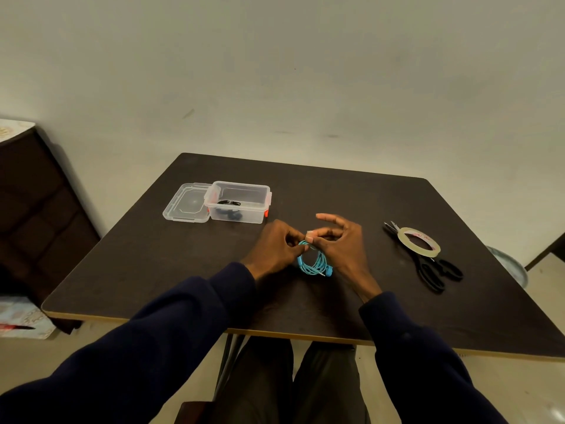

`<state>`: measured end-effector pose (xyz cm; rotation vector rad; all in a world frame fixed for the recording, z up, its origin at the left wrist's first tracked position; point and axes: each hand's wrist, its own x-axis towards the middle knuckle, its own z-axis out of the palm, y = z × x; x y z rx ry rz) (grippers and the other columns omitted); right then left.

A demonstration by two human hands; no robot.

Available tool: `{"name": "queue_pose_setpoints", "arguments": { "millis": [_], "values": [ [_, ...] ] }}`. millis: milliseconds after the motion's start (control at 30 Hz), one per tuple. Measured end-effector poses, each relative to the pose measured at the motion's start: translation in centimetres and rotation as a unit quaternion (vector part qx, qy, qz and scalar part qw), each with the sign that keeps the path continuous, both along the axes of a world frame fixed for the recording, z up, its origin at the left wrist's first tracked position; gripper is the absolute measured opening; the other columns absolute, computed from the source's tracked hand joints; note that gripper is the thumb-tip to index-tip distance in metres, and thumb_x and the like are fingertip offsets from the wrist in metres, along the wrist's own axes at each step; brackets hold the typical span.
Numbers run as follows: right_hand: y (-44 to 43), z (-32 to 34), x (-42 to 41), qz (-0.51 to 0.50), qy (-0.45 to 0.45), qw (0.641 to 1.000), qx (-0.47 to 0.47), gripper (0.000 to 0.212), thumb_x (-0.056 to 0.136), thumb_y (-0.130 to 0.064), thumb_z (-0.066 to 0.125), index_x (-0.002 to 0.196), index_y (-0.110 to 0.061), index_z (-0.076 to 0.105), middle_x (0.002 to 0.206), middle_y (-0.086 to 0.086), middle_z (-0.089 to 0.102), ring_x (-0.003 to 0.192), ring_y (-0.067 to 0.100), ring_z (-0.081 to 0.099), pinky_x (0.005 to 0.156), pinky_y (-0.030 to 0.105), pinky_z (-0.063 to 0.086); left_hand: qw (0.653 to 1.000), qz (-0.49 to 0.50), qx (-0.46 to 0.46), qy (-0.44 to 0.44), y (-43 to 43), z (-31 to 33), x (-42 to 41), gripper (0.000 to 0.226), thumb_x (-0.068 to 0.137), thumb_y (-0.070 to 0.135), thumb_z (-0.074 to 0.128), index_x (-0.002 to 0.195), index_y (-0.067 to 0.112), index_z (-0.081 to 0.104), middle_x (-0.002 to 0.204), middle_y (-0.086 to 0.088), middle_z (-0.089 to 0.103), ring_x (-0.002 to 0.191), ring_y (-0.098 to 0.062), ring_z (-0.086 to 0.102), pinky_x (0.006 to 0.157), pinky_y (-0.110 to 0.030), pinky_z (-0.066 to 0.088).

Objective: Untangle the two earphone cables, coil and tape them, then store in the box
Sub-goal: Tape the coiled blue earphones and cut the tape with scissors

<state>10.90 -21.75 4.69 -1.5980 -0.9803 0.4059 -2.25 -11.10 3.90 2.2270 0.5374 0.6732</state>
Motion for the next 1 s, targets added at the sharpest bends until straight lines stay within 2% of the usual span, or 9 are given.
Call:
{"name": "queue_pose_setpoints", "arguments": {
  "millis": [100, 233, 333, 433, 533, 667, 733, 833, 1000],
  "values": [
    [0.1, 0.1, 0.0, -0.003, 0.004, 1.0, 0.001, 0.052, 0.079, -0.007, 0.081, 0.126, -0.011, 0.061, 0.088, 0.004, 0.077, 0.082, 0.011, 0.075, 0.081, 0.031, 0.061, 0.999, 0.006, 0.035, -0.016, -0.4, -0.3, -0.2, 0.018, 0.091, 0.017, 0.072, 0.107, 0.01, 0.076, 0.088, -0.002, 0.076, 0.069, 0.001, 0.066, 0.059, -0.011, 0.051],
    [0.2, 0.0, 0.0, -0.01, -0.004, 1.0, 0.0, 0.05, 0.08, -0.009, 0.08, 0.125, -0.013, 0.06, 0.089, 0.003, 0.076, 0.081, 0.012, 0.075, 0.079, 0.031, 0.061, 0.993, -0.01, 0.113, -0.017, -0.4, -0.7, -0.4, 0.019, 0.096, 0.018, 0.065, 0.108, 0.007, 0.074, 0.094, -0.009, 0.075, 0.078, -0.011, 0.069, 0.07, -0.027, 0.059],
    [0.2, 0.0, -0.1, -0.011, -0.006, 1.0, 0.002, 0.049, 0.08, -0.01, 0.08, 0.125, -0.012, 0.06, 0.088, 0.002, 0.076, 0.079, 0.01, 0.075, 0.076, 0.027, 0.061, 0.988, -0.017, 0.14, -0.059, -0.9, -1.1, -0.8, 0.028, 0.098, 0.016, 0.062, 0.125, 0.009, 0.066, 0.106, -0.008, 0.074, 0.089, -0.012, 0.071, 0.082, -0.027, 0.059],
    [0.2, 0.1, -0.1, -0.012, 0.008, 1.0, 0.0, 0.05, 0.08, -0.012, 0.08, 0.126, -0.013, 0.06, 0.087, 0.001, 0.076, 0.079, 0.009, 0.075, 0.076, 0.026, 0.061, 0.988, 0.01, 0.143, -0.051, -1.2, -1.7, -0.9, 0.043, 0.1, 0.02, 0.059, 0.14, 0.01, 0.051, 0.114, -0.011, 0.07, 0.099, -0.018, 0.069, 0.096, -0.034, 0.051],
    [0.3, 0.3, -0.1, -0.013, 0.034, 0.999, 0.006, 0.053, 0.079, -0.012, 0.081, 0.127, -0.015, 0.058, 0.087, 0.0, 0.076, 0.079, 0.007, 0.074, 0.072, 0.021, 0.059, 0.991, 0.0, 0.129, -0.045, -1.1, -1.9, -0.8, 0.047, 0.1, 0.02, 0.059, 0.144, 0.01, 0.045, 0.121, -0.016, 0.065, 0.104, -0.022, 0.068, 0.089, -0.036, 0.058],
    [0.3, 0.4, -0.1, -0.017, 0.04, 0.999, 0.005, 0.051, 0.078, -0.016, 0.083, 0.121, -0.017, 0.056, 0.091, 0.002, 0.076, 0.08, 0.007, 0.074, 0.07, 0.02, 0.059, 0.992, 0.001, 0.112, -0.051, -1.0, -1.7, -0.9, 0.059, 0.096, 0.018, 0.064, 0.145, 0.024, 0.033, 0.101, -0.009, 0.069, 0.086, -0.013, 0.07, 0.075, -0.028, 0.061],
    [0.2, 0.2, -0.1, -0.023, 0.028, 0.999, 0.005, 0.043, 0.078, -0.015, 0.083, 0.113, -0.012, 0.058, 0.089, 0.003, 0.075, 0.078, 0.008, 0.074, 0.069, 0.021, 0.06, 0.991, 0.001, 0.119, -0.053, -1.1, -1.7, -0.8, 0.05, 0.097, 0.019, 0.063, 0.136, 0.028, 0.034, 0.098, -0.008, 0.069, 0.084, -0.013, 0.071, 0.07, -0.029, 0.062],
    [0.1, -0.1, -0.1, -0.028, -0.021, 0.999, -0.004, 0.017, 0.08, -0.012, 0.08, 0.093, -0.008, 0.07, 0.084, 0.001, 0.075, 0.074, 0.006, 0.072, 0.065, 0.019, 0.057, 0.988, 0.0, 0.145, -0.048, -1.0, -2.2, -0.7, 0.03, 0.099, 0.022, 0.06, 0.127, 0.017, 0.05, 0.11, -0.011, 0.068, 0.096, -0.018, 0.07, 0.077, -0.032, 0.062],
    [-0.3, -0.2, -0.1, -0.006, -0.032, 0.999, -0.01, 0.005, 0.087, -0.014, 0.074, 0.088, -0.012, 0.078, 0.083, -0.002, 0.076, 0.074, 0.006, 0.073, 0.064, 0.016, 0.056, 0.983, 0.027, 0.172, -0.052, -0.8, -2.9, -0.5, 0.031, 0.096, 0.021, 0.064, 0.125, 0.009, 0.063, 0.114, -0.014, 0.068, 0.101, -0.021, 0.066, 0.087, -0.026, 0.052]
  ]
}}
